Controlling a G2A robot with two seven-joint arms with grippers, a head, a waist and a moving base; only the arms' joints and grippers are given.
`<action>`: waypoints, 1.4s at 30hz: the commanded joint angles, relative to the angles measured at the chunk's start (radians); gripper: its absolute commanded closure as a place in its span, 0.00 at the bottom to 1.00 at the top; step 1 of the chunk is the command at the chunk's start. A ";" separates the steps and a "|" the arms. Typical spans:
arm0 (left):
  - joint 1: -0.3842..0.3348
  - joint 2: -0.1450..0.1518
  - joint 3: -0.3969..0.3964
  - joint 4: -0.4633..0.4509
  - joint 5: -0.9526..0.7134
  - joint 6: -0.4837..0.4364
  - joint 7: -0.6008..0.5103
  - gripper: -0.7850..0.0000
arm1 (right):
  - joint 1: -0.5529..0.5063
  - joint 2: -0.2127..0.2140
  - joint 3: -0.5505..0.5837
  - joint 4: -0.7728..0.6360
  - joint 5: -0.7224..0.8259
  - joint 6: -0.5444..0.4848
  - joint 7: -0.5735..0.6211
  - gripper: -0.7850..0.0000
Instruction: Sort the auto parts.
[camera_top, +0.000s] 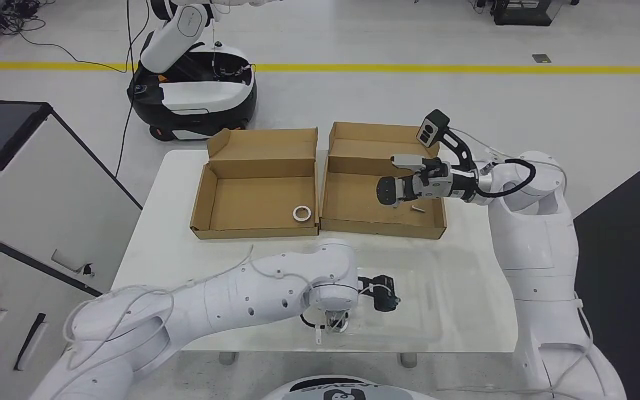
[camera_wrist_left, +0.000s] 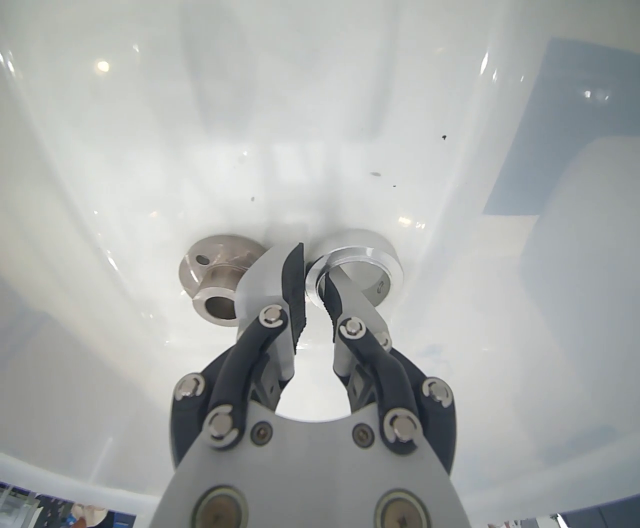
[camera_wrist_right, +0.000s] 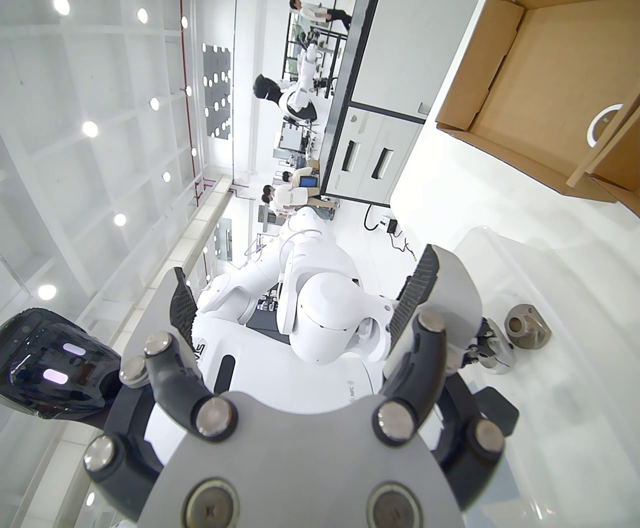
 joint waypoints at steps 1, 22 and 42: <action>-0.001 0.000 0.000 -0.003 0.002 0.002 0.000 1.00 | 0.000 0.000 0.000 0.000 0.000 0.000 0.000 0.00; -0.136 0.137 -0.181 -0.328 -0.205 0.121 0.000 1.00 | 0.000 0.000 0.000 0.000 0.000 0.000 0.000 0.00; 0.248 0.315 -0.640 -0.155 -0.643 -0.353 0.350 1.00 | 0.000 0.000 0.000 0.000 0.000 0.000 0.000 0.00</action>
